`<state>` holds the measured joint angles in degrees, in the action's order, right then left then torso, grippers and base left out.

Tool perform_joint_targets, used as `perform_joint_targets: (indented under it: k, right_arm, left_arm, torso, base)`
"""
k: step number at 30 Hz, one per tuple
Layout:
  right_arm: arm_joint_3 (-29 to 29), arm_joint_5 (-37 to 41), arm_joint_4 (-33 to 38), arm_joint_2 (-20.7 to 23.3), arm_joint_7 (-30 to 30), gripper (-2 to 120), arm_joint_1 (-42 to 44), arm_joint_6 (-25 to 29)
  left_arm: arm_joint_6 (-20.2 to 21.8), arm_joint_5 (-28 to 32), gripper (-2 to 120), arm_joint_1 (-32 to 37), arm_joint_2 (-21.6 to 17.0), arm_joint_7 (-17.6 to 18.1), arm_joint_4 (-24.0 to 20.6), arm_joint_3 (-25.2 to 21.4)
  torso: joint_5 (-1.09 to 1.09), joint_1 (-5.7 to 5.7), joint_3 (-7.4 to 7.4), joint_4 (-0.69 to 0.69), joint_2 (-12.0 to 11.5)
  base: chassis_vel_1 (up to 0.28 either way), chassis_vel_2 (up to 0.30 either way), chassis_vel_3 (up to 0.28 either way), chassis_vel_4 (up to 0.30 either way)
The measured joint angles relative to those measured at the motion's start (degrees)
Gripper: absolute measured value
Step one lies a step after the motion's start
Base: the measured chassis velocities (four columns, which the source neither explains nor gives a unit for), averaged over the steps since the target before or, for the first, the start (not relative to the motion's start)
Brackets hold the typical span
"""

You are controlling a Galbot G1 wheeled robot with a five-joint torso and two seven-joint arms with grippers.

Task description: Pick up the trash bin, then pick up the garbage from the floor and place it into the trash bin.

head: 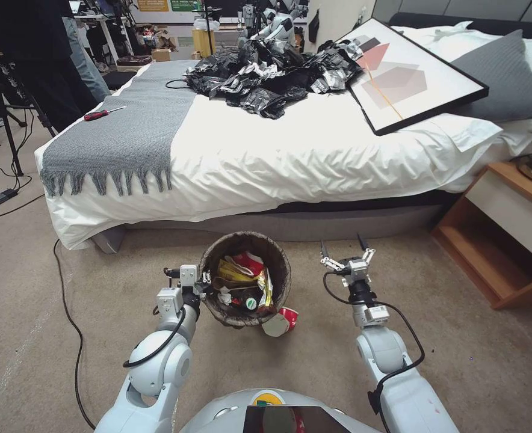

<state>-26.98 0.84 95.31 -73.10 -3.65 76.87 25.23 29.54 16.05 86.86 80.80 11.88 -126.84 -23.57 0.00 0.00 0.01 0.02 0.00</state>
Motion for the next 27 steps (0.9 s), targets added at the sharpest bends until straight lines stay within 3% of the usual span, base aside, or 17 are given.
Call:
perform_joint_targets:
  k: [7,8,18,19,27]
  right_arm:
    - [2.97,0.83,-7.87,4.94,-10.88,100,-4.99,-4.56]
    - [3.81,0.93,-9.96,6.13,-15.07,100,-6.84,-5.80]
    - [6.60,-0.69,-15.13,8.21,-31.55,100,-13.22,-10.07]
    - [7.85,-0.83,-16.94,8.90,-35.58,100,-14.25,-10.23]
    - [11.65,0.91,-23.56,9.51,-43.16,100,-16.46,-9.88]
  left_arm:
    - [0.55,1.36,2,-1.10,-0.66,0.14,-0.04,-1.51]
    - [0.70,1.74,2,-1.36,-0.73,0.15,-0.04,-1.84]
    - [0.94,2.46,2,-2.19,-0.65,0.18,0.31,-2.54]
    - [0.97,2.60,2,-2.31,-0.66,0.17,0.35,-2.69]
    - [1.00,2.67,2,-2.32,-0.56,0.15,0.44,-2.92]
  torso:
    - [0.01,0.00,-0.01,-0.01,0.00]
    - [0.01,0.00,-0.01,-0.01,0.00]
    - [0.00,0.00,-0.01,-0.01,0.00]
    - [0.01,0.00,-0.01,0.00,0.00]
    - [0.01,0.00,-0.01,-0.02,0.00]
  base:
    - [-0.007,0.005,0.018,-0.005]
    - [0.000,0.000,0.000,0.000]
    - [0.000,0.000,0.000,0.000]
    - [0.000,0.000,0.000,0.000]
    - [0.000,0.000,0.000,0.000]
